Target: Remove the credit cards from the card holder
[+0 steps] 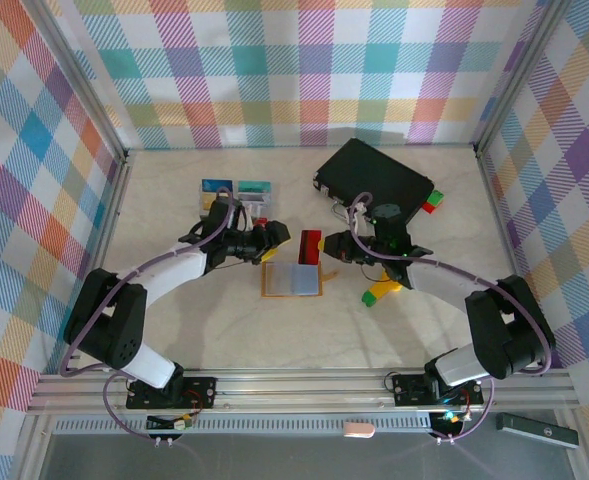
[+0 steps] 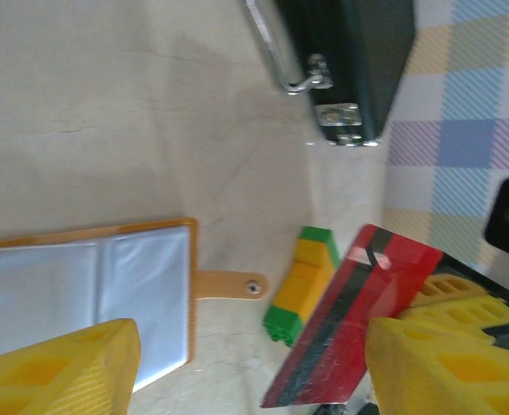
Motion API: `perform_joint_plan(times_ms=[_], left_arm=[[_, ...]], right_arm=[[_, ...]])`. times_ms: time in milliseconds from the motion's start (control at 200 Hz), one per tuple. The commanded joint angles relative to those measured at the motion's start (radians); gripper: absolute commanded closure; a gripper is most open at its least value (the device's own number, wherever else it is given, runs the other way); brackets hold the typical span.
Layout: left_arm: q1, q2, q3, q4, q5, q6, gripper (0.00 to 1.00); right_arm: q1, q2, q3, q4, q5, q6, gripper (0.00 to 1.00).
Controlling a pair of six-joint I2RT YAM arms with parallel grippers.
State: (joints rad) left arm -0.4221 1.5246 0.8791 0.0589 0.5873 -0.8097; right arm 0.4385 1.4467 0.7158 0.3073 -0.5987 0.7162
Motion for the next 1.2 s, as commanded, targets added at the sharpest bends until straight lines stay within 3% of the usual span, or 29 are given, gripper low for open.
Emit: perform_joint_plan(times_ms=[0,390,660,1020,1095,1160,1195], left_arm=[[0.002,-0.033,-0.028,0.191,0.116,-0.029,0.3],[-0.035,-0.01,0.002,0.327,0.282,-0.048,0.34],[-0.035,-0.027,0.029,0.239,0.281,0.021,0.56],[-0.035,-0.046,0.042,0.188,0.257,0.06,0.78],[-0.035,-0.047,0.047,0.173,0.249,0.071,0.86],[-0.035,-0.049,0.055,0.147,0.235,0.086,0.99],[-0.035,-0.05,0.058,0.131,0.228,0.097,1.0]], right_arm=[[-0.019,0.005,-0.007,0.146,-0.137,0.054,1.0],[-0.053,0.048,-0.02,0.354,-0.245,0.185,1.0],[-0.062,0.059,-0.025,0.395,-0.258,0.216,1.0],[-0.067,0.062,-0.027,0.391,-0.258,0.219,1.0],[-0.068,0.061,-0.025,0.377,-0.251,0.212,1.0],[-0.071,0.053,-0.019,0.343,-0.247,0.189,1.0],[-0.074,0.044,-0.009,0.288,-0.245,0.169,0.98]])
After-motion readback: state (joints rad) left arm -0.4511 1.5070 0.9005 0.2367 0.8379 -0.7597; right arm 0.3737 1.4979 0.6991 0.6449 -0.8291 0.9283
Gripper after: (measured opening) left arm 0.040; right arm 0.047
